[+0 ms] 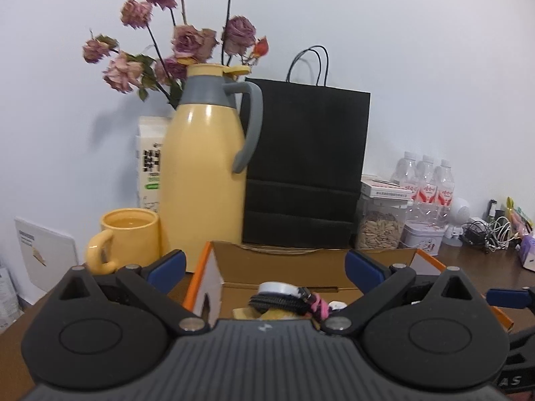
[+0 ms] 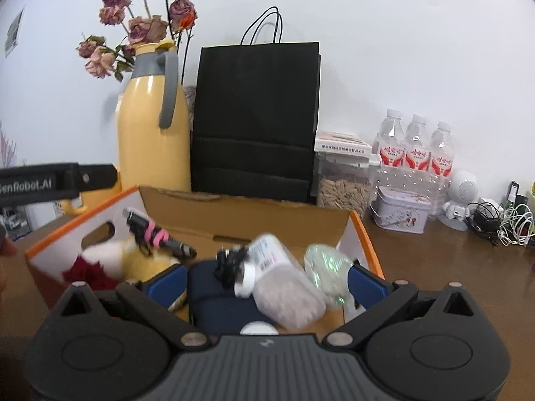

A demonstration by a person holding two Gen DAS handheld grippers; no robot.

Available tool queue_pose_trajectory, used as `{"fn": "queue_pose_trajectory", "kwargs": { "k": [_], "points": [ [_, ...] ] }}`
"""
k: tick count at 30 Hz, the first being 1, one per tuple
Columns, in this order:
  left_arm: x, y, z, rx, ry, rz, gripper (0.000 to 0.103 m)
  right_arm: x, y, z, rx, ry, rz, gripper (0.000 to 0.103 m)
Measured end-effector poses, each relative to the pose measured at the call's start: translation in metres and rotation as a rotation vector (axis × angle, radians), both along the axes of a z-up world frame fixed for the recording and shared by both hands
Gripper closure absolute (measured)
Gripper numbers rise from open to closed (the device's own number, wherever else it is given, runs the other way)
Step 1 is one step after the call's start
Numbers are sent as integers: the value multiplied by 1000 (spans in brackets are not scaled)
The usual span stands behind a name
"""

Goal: Organize objects
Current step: 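Grasp the purple mesh pouch on the table with the right tool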

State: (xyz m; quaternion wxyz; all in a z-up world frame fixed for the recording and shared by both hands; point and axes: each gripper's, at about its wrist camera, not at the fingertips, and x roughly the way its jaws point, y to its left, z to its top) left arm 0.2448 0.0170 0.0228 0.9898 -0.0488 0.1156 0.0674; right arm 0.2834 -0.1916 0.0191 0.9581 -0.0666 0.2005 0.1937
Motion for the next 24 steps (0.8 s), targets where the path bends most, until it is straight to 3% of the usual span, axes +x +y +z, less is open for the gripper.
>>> {"fn": "queue_pose_trajectory", "kwargs": {
  "k": [8, 13, 24],
  "points": [
    [-42, -7, -8, 55, 12, -30, 0, -43, -14, -13, -52, 14, 39, 0],
    [-67, -10, -16, 63, 33, -50, 0, -65, -16, -25, -72, 70, 78, 0],
    [-87, -8, -36, 35, 158, -68, 0, -84, -23, -42, -58, 192, 104, 0]
  ]
}}
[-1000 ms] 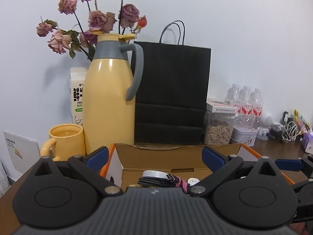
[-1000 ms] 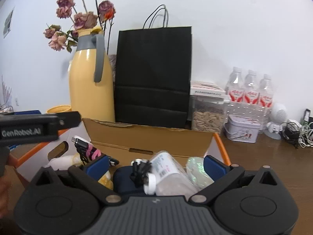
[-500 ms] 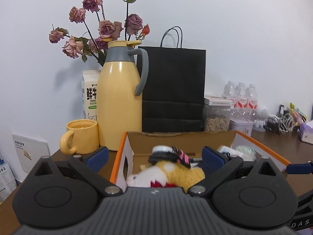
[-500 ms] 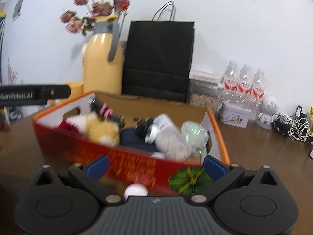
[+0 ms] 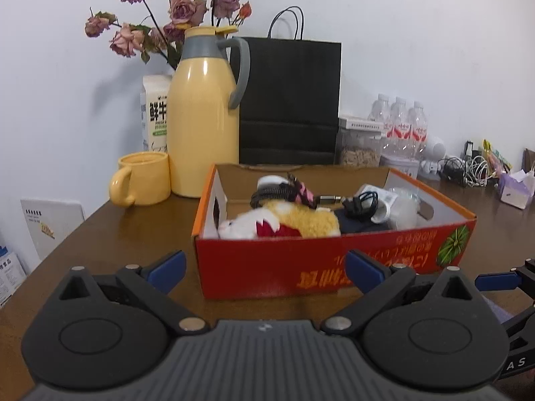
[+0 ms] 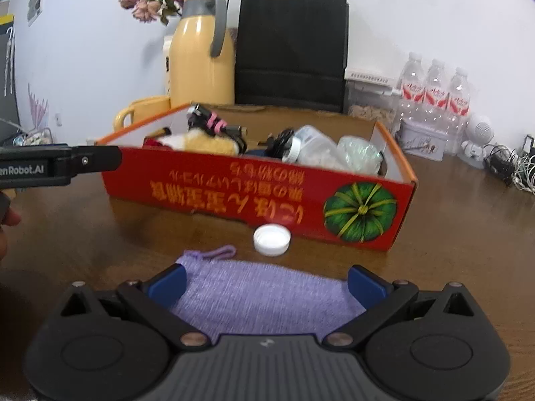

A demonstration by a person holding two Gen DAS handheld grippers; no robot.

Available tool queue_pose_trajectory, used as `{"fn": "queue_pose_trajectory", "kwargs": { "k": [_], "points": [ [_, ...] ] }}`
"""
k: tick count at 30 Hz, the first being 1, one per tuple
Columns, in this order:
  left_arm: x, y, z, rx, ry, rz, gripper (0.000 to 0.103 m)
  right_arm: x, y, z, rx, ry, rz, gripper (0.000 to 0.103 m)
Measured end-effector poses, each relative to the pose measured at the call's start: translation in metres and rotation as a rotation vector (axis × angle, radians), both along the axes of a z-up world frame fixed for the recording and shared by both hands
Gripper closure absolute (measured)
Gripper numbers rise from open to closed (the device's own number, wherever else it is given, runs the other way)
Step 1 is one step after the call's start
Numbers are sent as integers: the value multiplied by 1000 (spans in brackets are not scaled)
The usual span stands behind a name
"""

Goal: Organize objects
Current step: 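Grasp the purple mesh pouch on the table with the right tool, then grasp a white bottle cap with the left tool while the right tool holds the purple pouch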

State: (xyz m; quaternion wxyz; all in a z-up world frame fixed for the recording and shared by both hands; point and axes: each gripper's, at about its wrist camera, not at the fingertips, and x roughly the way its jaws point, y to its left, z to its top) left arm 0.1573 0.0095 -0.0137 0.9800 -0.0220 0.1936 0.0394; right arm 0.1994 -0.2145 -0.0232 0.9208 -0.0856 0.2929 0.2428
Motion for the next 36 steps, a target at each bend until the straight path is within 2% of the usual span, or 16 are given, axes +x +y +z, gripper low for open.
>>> {"fn": "queue_pose_trajectory", "kwargs": {
  "k": [2, 9, 11, 13, 17, 20, 22, 23, 25, 31, 36],
  "points": [
    [-3, 1, -2, -6, 7, -1, 0, 0, -1, -1, 5, 6, 0, 0],
    [-8, 0, -2, -1, 7, -14, 0, 8, -2, -4, 34, 71, 19, 17],
    [-7, -1, -2, -1, 9, -19, 0, 7, -1, -4, 32, 68, 24, 21],
    [-7, -2, -3, 0, 10, -21, 0, 5, 0, -4, 32, 62, 35, 30],
    [-8, -2, -3, -1, 10, -22, 0, 5, 1, -3, 33, 57, 44, 36],
    [-8, -2, -3, -1, 11, -22, 0, 4, 1, -1, 43, 48, 43, 50],
    [-8, -3, -3, 0, 12, -23, 0, 3, 0, 0, 50, 37, 38, 66],
    [-8, -3, -4, 1, 13, -24, 0, 2, -1, 1, 55, 28, 35, 69],
    [-7, -4, -4, 2, 15, -26, 0, 1, -2, 2, 66, 12, 26, 85],
    [-6, -4, -6, 6, 25, -26, 0, -5, -5, 7, 100, -43, 24, 96],
    [-3, -5, -8, 13, 41, -29, 0, -9, -15, 16, 166, -101, -9, 97]
  ]
}}
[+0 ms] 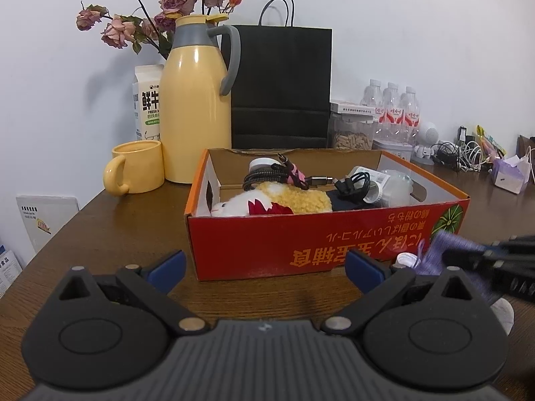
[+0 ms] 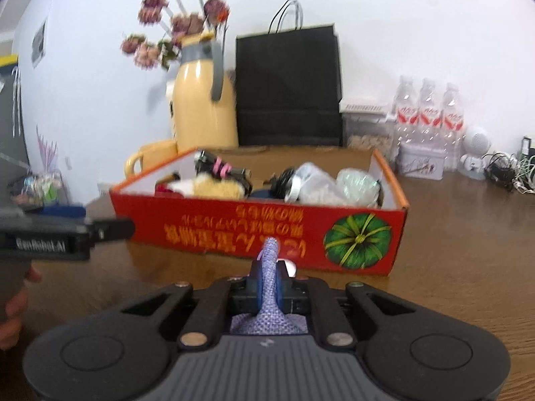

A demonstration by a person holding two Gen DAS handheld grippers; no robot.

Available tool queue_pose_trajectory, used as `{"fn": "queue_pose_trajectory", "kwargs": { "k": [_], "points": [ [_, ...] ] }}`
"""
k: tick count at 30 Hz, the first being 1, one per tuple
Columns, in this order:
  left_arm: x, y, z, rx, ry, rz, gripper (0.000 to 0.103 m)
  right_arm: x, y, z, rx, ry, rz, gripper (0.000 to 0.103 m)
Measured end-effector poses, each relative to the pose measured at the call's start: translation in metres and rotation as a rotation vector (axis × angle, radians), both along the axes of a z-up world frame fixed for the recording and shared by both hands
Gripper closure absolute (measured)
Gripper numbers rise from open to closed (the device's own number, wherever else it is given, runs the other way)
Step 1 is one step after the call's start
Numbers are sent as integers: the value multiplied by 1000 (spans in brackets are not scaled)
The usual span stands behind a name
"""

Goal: Organize objects
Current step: 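Grasp a white bottle cap with the left tool while the right tool holds the purple pouch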

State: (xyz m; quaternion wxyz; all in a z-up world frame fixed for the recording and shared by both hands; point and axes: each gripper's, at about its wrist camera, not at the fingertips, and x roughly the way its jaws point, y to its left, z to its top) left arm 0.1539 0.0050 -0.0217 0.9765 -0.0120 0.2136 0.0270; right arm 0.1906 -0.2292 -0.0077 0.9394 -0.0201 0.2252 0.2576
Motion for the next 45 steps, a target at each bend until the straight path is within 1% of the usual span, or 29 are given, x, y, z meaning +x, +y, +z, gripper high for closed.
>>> {"fn": "queue_pose_trajectory", "kwargs": {
  "k": [5, 10, 14, 16, 19, 22, 26, 30, 35, 37, 39, 41, 42, 43, 44, 45],
  "points": [
    [2, -2, -2, 7, 14, -7, 0, -4, -12, 8, 61, -47, -33, 97],
    [-2, -2, -3, -25, 25, -21, 0, -10, -19, 13, 92, -79, -37, 97],
    [-13, -15, -5, -25, 33, -58, 0, -14, -24, 15, 105, -87, -39, 97],
    [-22, -24, -6, -27, 29, -92, 0, -15, -25, 15, 107, -88, -39, 97],
    [-31, -39, -8, -17, 35, -150, 0, -18, -28, 15, 107, -93, -39, 97],
    [-36, -54, -13, 2, 61, -196, 0, -22, -30, 15, 101, -101, -43, 97],
    [-39, -70, -17, 30, 83, -238, 0, -27, -35, 15, 98, -108, -43, 97],
    [-39, -83, -21, 51, 112, -265, 0, -30, -36, 15, 98, -113, -37, 96],
    [-40, -91, -24, 53, 133, -280, 1, -35, -37, 16, 101, -126, -29, 96],
    [-38, -93, -25, 55, 144, -286, 8, -36, -38, 16, 104, -131, -29, 96],
    [-36, -95, -26, 51, 155, -291, 12, -36, -39, 16, 107, -133, -28, 96],
    [-34, -95, -26, 34, 162, -291, 19, -37, -39, 16, 108, -136, -25, 96],
    [-32, -94, -27, 24, 167, -292, 27, -37, -39, 16, 109, -137, -24, 96],
    [-31, -95, -27, 19, 175, -294, 39, -37, -40, 16, 110, -138, -23, 96],
    [-30, -95, -28, 12, 184, -298, 47, -37, -40, 16, 111, -139, -23, 96],
    [-29, -94, -29, 0, 191, -301, 61, -37, -40, 16, 112, -140, -23, 96]
  ]
}}
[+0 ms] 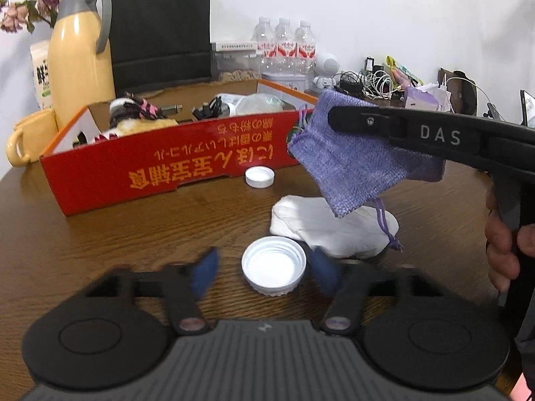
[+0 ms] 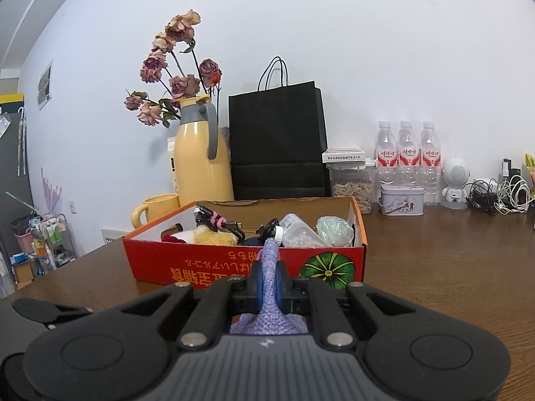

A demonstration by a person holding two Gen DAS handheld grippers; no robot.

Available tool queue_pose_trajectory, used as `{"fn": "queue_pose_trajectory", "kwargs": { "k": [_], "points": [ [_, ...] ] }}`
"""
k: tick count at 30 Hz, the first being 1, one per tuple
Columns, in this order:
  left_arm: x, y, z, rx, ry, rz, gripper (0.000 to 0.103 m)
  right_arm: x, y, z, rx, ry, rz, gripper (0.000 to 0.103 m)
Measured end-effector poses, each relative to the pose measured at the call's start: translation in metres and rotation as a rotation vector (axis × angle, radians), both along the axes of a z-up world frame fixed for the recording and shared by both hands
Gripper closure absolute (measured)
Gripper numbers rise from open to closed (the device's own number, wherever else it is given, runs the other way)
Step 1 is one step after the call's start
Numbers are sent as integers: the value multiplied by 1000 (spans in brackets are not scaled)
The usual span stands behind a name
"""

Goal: Organize objects
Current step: 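Grasp a white bottle cap with the left tool while the right tool holds the purple pouch, then lower the purple pouch and white cap into the box, open both tools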

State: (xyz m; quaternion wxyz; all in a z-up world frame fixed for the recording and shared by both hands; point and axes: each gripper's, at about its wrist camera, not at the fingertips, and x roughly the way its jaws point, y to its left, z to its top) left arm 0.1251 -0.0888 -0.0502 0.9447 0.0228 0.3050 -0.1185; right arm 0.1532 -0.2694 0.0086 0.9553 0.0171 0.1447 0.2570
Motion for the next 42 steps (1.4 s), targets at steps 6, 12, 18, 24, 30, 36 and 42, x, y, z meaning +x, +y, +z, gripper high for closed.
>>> {"fn": "queue_pose_trajectory", "kwargs": {
  "k": [6, 12, 18, 24, 30, 36, 42],
  "points": [
    [-5, 10, 6, -53, -44, 42, 63, 0, 0, 0, 0, 0, 0, 96],
    [-6, 17, 15, -77, -79, 69, 63, 0, 0, 0, -3, 2, -1, 96],
    [-6, 30, 24, -91, -119, 100, 63, 2, 1, -2, -9, 7, -2, 96],
    [2, 45, 45, -89, -186, 135, 63, 4, 4, 3, -15, -6, -9, 97],
    [20, 53, 73, -88, -275, 146, 63, 15, 12, 25, -23, -57, -5, 96],
    [47, 53, 91, -106, -314, 154, 63, 44, 33, 53, -49, -114, 3, 96],
    [75, 56, 97, -98, -344, 191, 62, 83, 61, 69, -68, -145, 9, 96]
  ]
}}
